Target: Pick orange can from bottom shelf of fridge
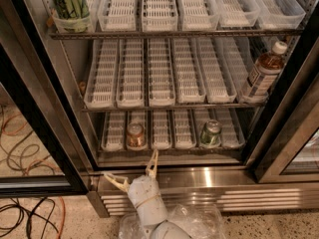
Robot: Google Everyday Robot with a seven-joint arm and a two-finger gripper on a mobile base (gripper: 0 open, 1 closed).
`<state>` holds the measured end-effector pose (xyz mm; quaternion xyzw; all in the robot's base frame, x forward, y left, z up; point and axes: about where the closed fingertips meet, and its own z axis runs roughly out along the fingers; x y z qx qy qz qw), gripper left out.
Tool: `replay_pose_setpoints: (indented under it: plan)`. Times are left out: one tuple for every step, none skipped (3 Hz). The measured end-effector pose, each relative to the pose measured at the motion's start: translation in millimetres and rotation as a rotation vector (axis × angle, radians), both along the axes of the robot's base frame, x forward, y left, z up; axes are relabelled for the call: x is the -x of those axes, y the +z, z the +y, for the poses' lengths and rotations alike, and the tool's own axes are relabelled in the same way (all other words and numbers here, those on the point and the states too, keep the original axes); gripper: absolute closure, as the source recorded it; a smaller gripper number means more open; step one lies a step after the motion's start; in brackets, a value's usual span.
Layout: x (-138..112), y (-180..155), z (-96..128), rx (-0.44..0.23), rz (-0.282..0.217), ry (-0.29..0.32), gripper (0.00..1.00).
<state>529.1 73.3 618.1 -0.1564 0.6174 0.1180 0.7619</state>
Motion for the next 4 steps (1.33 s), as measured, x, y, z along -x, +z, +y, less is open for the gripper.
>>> replay_pose_setpoints:
  plan:
    - [0, 0, 0, 0.0, 0.0, 0.0, 0.0]
    - [-2, -2, 3, -0.019, -0.009, -0.028, 0.0]
    - [-10, -1, 3, -0.05, -0.042, -0.091, 0.0]
    - [-10, -1, 3, -0.05, -0.042, -0.091, 0.0]
